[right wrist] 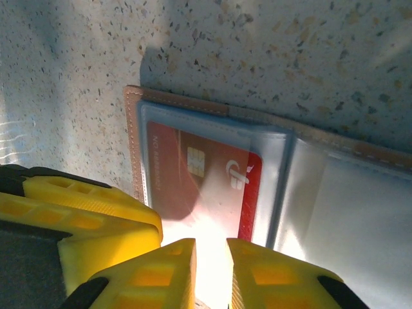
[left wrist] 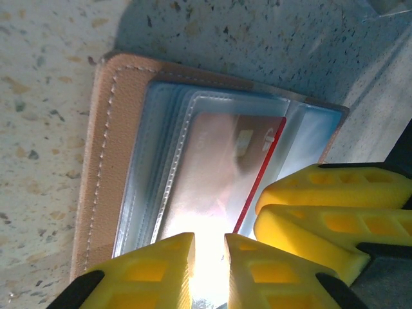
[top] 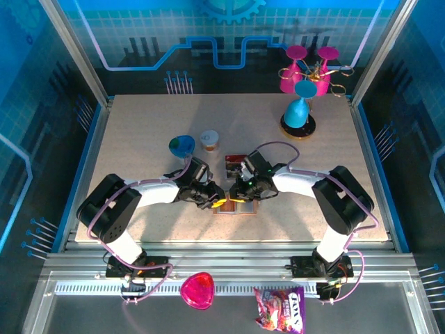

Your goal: Take the credit cards out of the card holder

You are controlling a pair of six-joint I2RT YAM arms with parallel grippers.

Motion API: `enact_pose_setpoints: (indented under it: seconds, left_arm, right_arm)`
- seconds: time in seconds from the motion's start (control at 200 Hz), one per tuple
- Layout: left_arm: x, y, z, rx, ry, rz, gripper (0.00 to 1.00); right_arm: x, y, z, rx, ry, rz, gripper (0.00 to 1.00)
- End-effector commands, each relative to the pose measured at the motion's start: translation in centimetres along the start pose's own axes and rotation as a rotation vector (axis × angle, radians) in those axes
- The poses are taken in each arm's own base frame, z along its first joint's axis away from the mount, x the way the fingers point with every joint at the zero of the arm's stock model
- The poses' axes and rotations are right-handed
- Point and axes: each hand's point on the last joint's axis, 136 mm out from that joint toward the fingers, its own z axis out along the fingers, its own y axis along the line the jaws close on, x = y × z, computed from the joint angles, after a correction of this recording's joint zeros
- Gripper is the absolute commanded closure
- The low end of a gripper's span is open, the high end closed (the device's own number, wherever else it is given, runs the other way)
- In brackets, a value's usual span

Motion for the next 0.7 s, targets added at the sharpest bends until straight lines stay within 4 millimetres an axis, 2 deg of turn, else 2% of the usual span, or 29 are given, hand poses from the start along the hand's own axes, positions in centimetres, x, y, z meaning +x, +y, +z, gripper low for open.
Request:
enact_pose_setpoints:
  seconds: [0.0,0.265,0.695]
  left_arm:
    - [-0.04,0.78,-0.29,-0.025,-0.01,0.009,0.81]
    - [-0.05,0.8,-0.28,-0.028,-0.01,0.008,0.81]
    - [-0.05,0.76,-0.33,-0.029,-0.01,0.008,0.81]
  right_arm:
    - [0.15,0.75,0.51,-0.019,0.017,-0.005,0.79]
    - [0.32,0.12,0.59,0.008,0.021,-0.001,0.71]
    - [0.03,-0.01,-0.19,0.039,-0.004,-0.019,0.67]
